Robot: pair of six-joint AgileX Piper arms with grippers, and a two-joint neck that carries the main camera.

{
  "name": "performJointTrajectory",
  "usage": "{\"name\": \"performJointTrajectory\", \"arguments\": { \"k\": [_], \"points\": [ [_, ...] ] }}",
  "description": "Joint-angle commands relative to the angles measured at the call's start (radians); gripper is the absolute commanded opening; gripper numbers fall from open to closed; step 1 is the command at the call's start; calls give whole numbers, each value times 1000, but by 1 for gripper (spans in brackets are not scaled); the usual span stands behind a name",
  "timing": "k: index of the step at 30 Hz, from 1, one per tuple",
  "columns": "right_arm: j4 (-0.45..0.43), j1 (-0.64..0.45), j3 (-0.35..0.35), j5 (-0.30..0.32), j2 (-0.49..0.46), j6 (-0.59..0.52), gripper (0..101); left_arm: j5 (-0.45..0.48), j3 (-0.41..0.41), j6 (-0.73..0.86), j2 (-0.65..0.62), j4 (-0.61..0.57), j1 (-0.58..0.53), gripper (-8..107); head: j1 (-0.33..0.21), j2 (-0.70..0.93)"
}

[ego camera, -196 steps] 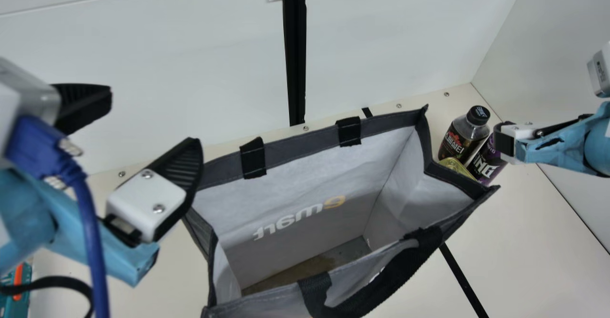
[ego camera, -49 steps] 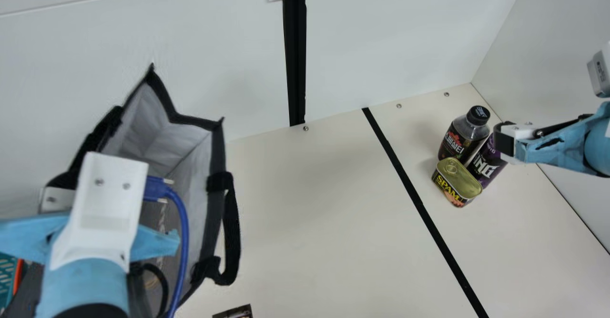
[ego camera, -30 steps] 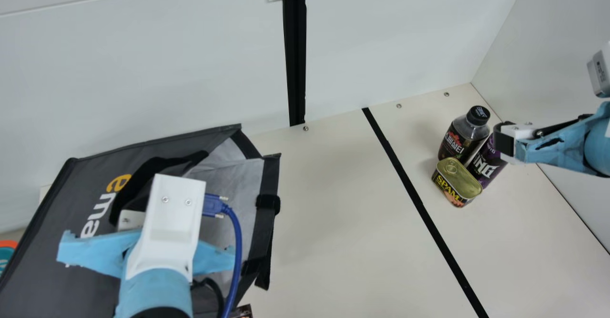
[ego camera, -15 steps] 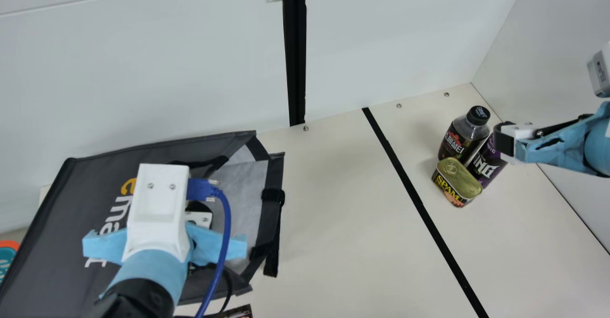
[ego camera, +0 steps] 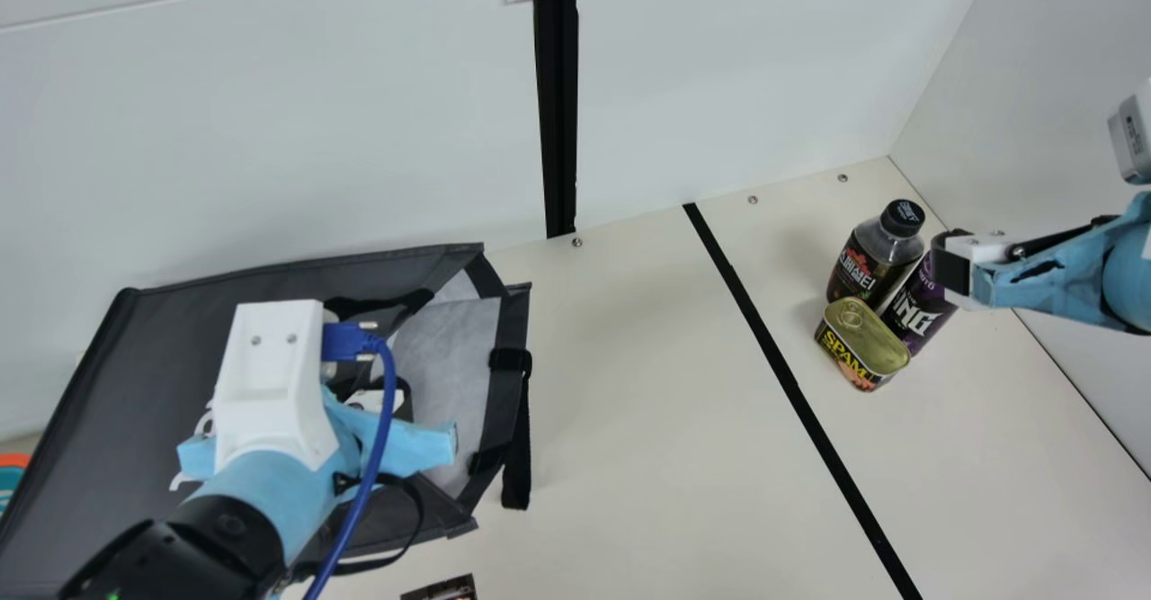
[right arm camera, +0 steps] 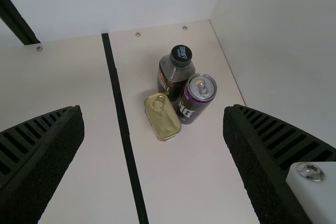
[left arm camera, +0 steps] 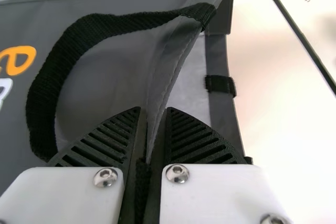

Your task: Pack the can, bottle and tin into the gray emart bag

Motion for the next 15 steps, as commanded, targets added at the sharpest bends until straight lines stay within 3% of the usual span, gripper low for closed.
{"name": "performJointTrajectory", "arguments": {
  "k": [1,15],
  "points": [
    [0,0,0,0,0,0,91,-25,10,18,-3,-52,14,10,-23,-1],
    [0,0,0,0,0,0,91,-120,67,182,-33,-290,104,10,-23,-1]
  ]
}}
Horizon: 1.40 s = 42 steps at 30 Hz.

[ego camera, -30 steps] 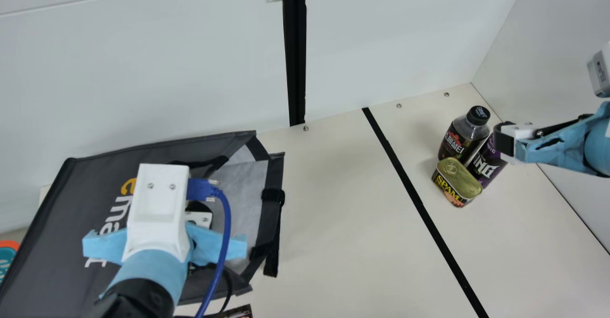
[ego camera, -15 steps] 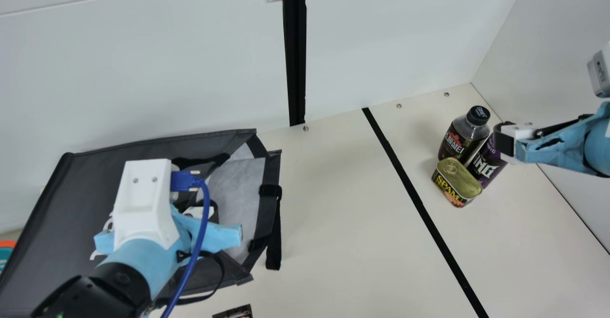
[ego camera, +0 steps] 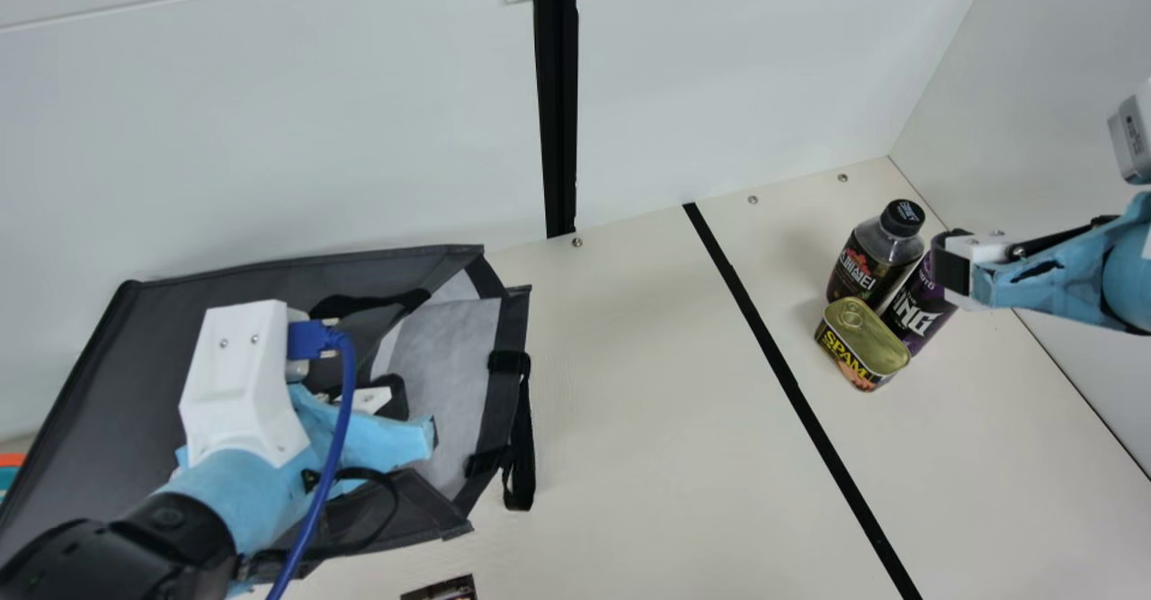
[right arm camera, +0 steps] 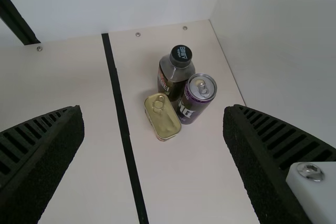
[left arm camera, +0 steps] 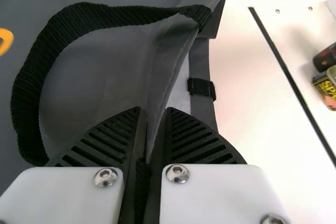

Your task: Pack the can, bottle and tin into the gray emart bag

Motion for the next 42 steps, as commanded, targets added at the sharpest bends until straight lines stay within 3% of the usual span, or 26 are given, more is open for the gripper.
{"name": "performJointTrajectory", "arguments": {
  "k": [1,19,42],
  "points": [
    [0,0,0,0,0,0,91,-7,4,29,-4,-47,8,10,-23,-2],
    [0,0,0,0,0,0,91,-26,47,219,-35,-278,65,10,-23,-2],
    [0,0,0,0,0,0,91,-23,58,259,-43,-305,75,10,-23,-2]
  ]
}}
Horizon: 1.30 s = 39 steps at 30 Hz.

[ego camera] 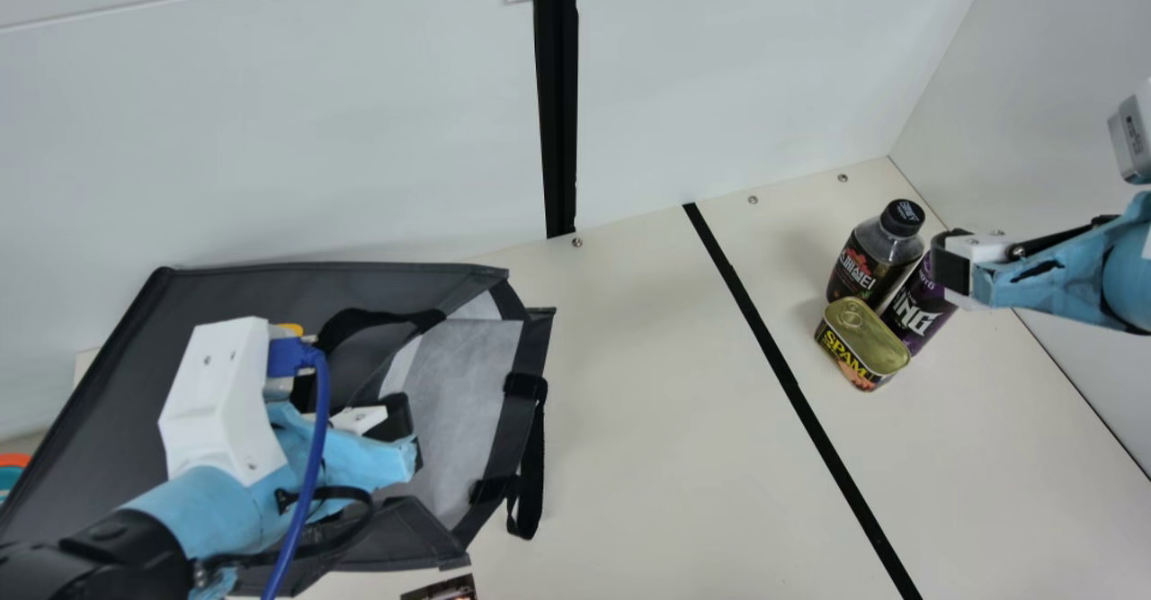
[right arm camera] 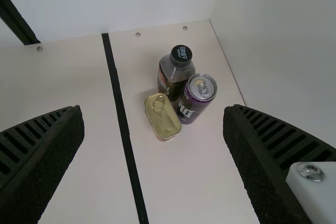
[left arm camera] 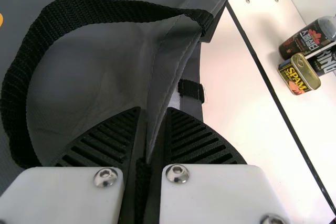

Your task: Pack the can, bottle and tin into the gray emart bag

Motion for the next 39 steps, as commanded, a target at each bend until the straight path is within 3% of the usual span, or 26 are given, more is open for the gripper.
{"name": "performJointTrajectory", "arguments": {
  "k": [1,39],
  "points": [
    [0,0,0,0,0,0,91,0,0,0,0,0,0,10,-23,-1],
    [-27,14,-11,-4,16,21,91,0,0,0,0,0,0,10,-23,-1]
  ]
}}
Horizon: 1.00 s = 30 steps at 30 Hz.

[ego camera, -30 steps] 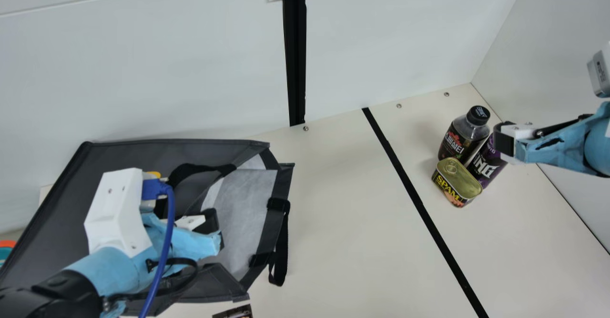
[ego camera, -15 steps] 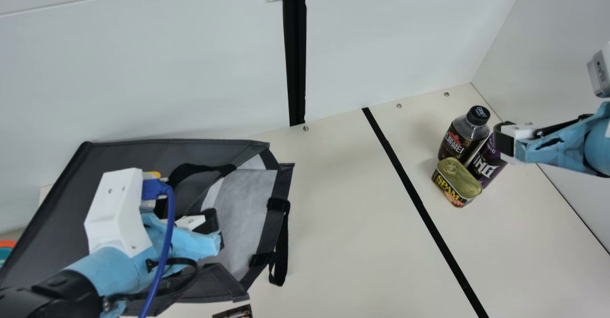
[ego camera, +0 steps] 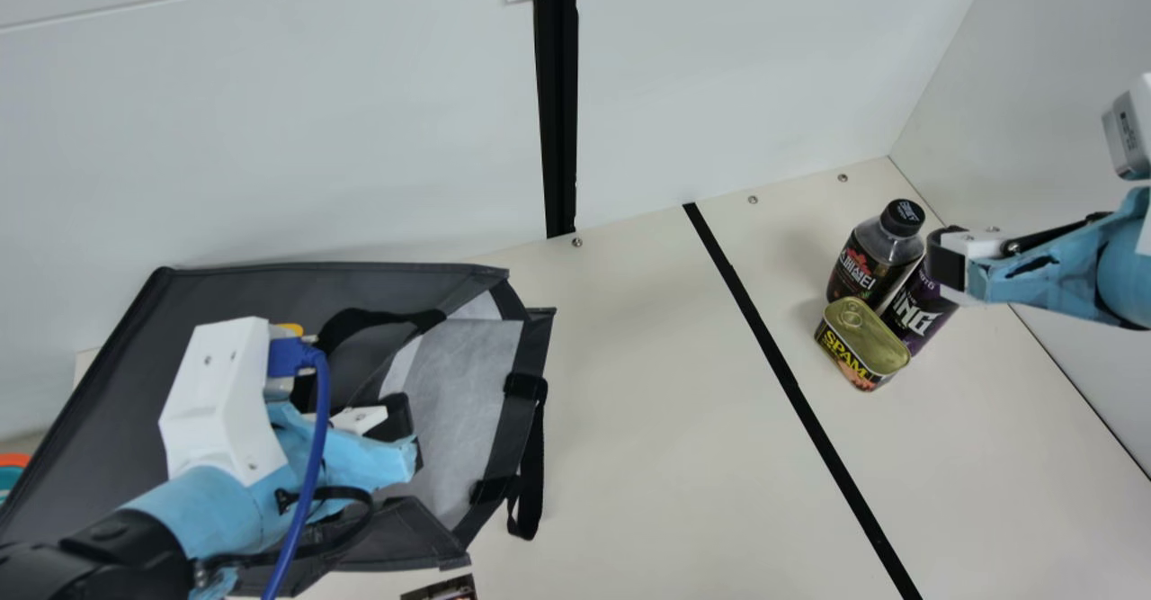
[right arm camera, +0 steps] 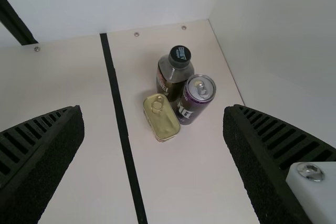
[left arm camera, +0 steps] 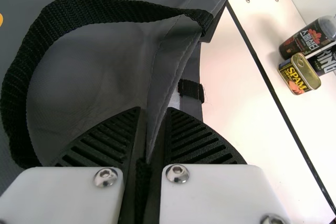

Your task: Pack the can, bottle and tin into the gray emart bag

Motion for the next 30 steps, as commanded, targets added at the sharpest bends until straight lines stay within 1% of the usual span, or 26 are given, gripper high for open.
{"name": "performJointTrajectory", "arguments": {
  "k": [1,7,14,20,30],
  "points": [
    [-10,4,-4,2,4,5,91,0,0,0,0,0,0,10,-23,-1],
    [-48,8,-7,5,22,0,91,0,0,0,0,0,0,10,-23,-1],
    [-74,6,5,5,42,-36,91,0,0,0,0,0,0,10,-23,-1],
    [-72,-13,12,5,66,-96,91,0,0,0,0,0,0,10,-23,-1],
    [-50,-75,6,5,120,-212,91,0,0,0,0,0,0,10,-23,-1]
  ]
}}
